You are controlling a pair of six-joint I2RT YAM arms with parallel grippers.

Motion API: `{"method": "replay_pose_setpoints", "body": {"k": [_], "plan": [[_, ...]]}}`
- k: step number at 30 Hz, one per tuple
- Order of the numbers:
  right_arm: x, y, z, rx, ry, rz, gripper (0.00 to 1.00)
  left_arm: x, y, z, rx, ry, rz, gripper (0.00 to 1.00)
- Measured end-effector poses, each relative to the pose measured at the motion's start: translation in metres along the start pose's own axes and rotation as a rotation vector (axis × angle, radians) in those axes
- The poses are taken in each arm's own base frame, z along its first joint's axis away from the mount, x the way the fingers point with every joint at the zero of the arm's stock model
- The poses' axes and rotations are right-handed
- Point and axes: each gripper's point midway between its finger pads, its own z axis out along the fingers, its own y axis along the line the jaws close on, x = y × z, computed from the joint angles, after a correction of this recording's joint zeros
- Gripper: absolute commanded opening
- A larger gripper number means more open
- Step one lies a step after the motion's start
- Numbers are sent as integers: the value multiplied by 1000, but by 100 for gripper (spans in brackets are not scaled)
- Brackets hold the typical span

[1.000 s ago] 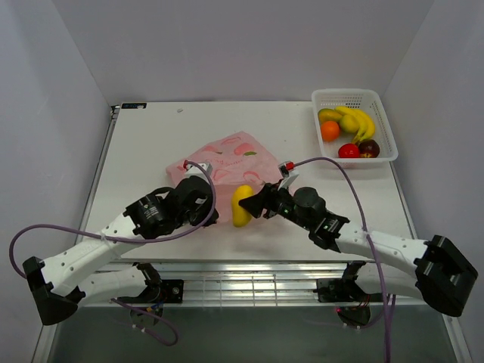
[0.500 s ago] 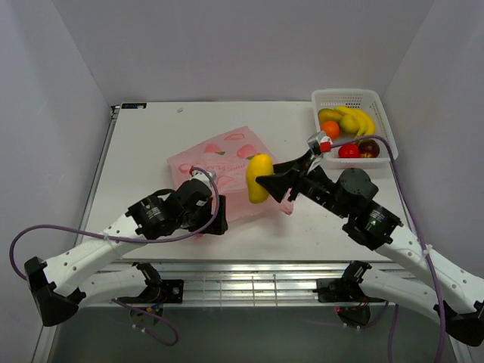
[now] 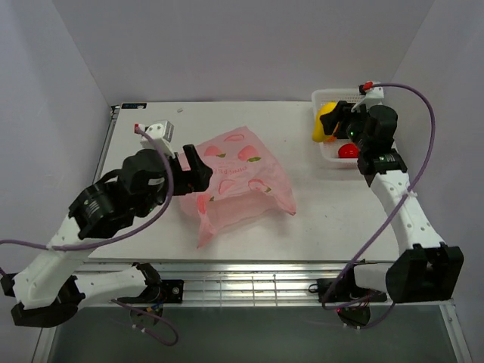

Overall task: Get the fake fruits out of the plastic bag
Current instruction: Place the fake fruit in the bin, then reset both arms

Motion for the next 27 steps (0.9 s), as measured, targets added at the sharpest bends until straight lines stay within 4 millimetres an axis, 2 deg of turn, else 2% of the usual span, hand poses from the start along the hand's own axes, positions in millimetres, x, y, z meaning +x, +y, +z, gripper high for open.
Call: {"method": "replay_pose_setpoints", "body": {"k": [2,3,4,5,6,7,10,11,13,16,19,23,26,27], "plan": [[13,-48,19,111,53,17,18,5,15,29,-136,3,32,98],[19,-70,28,161,73,26,28,9,24,46,-205,16,47,98],[25,-92,36,205,94,36,55,15,35,66,-270,41,62,98],[34,-110,44,239,118,45,72,18,46,81,-318,55,64,98],[41,-126,50,266,140,55,83,22,62,98,-375,75,64,98],[49,-141,55,288,164,61,90,27,80,110,-425,96,60,98],[67,-167,66,320,233,71,90,26,125,121,-526,116,16,98],[71,-170,68,322,251,72,90,21,133,119,-540,105,2,98],[70,-169,66,326,267,74,90,10,135,114,-528,63,-22,98],[54,-164,57,336,246,67,90,-5,128,104,-483,3,-40,98],[28,-148,35,338,208,63,90,-11,125,93,-454,-36,-46,98],[-7,-118,-20,339,109,60,90,-5,127,79,-438,-50,-53,98],[-4,-98,-69,351,50,56,90,1,130,66,-428,-63,-61,98],[8,-93,-89,367,45,61,90,3,130,60,-421,-69,-64,98]]}}
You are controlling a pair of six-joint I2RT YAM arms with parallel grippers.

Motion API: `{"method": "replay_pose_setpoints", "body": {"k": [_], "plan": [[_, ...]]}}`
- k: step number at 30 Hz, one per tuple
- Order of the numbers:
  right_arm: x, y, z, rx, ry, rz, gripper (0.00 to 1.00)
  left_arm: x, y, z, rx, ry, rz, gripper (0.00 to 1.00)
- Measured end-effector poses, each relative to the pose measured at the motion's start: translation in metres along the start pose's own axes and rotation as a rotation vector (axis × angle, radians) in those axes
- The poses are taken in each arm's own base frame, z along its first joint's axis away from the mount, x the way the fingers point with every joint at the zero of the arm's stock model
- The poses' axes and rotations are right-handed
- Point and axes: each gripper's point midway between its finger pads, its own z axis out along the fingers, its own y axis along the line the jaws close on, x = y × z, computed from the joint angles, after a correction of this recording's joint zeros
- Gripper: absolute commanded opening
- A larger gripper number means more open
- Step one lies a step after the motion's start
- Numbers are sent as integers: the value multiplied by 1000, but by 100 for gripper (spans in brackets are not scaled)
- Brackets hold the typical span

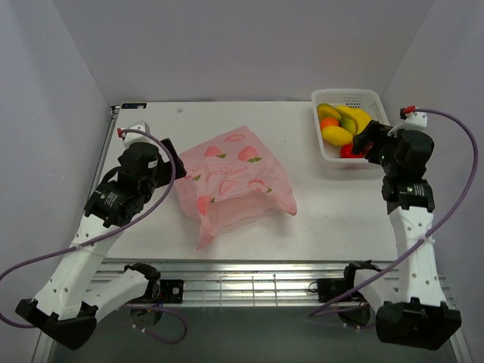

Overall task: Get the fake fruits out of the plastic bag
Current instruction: Reset both arms

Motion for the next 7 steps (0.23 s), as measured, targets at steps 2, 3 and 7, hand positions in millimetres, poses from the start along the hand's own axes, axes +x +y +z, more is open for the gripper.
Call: {"method": "replay_pose_setpoints", "body": {"k": [2,3,7], "plan": [[16,-4,-21,17,-1,4,90,2,5,-10,18,-14,-13,98],[26,-7,-31,27,4,8,90,2,7,-15,28,-21,-19,98],[48,-13,-64,56,11,21,90,11,12,-27,63,-24,-38,98]]}}
